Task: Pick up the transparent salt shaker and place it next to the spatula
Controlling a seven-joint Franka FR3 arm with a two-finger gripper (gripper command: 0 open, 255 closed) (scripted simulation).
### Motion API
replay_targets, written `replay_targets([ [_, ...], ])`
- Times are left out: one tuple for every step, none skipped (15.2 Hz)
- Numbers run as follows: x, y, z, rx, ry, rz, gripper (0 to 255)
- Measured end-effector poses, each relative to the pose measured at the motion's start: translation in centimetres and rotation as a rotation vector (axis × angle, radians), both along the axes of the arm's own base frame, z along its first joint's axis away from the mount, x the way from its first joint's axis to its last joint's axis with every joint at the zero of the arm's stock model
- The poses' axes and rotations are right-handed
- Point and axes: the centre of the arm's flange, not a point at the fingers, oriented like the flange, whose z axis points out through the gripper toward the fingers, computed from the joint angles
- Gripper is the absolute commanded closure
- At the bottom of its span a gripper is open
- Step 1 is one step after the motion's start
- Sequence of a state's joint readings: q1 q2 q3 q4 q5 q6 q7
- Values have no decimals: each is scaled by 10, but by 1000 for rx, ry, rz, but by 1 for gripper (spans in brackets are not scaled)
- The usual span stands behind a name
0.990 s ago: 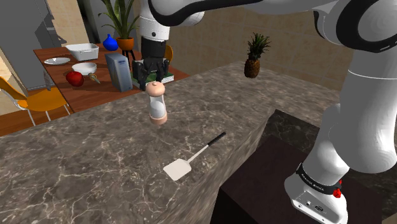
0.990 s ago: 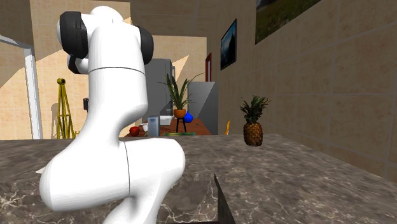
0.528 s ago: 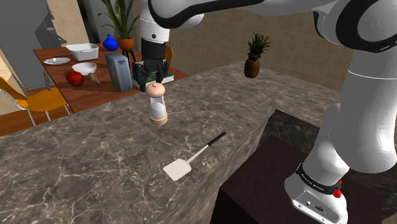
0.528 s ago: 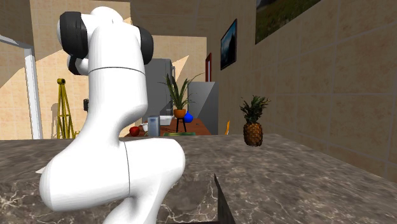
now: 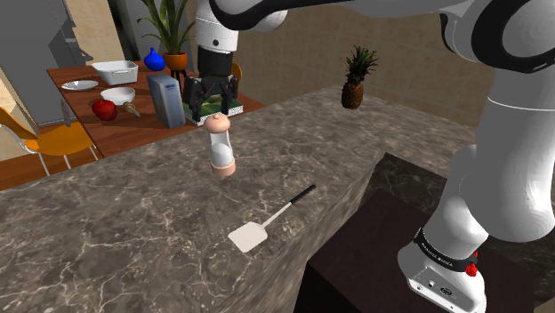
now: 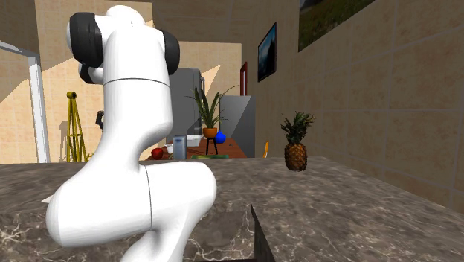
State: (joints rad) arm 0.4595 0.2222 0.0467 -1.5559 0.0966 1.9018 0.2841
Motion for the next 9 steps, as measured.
replay_targets([
  [-1,-1,12,0,-1,0,0],
  [-1,-3,24,1,-1,0,0],
  [-1,-4,29,1,-1,0,0],
  [-2,-5,32,1,-1,0,0],
  [-2,-5,34,0,0,0,0],
  [-2,-5,34,0,0,0,0],
  [-2,-5,35,0,0,0,0],
  [-2,-5,35,0,0,0,0],
  [-2,-5,35,0,0,0,0],
])
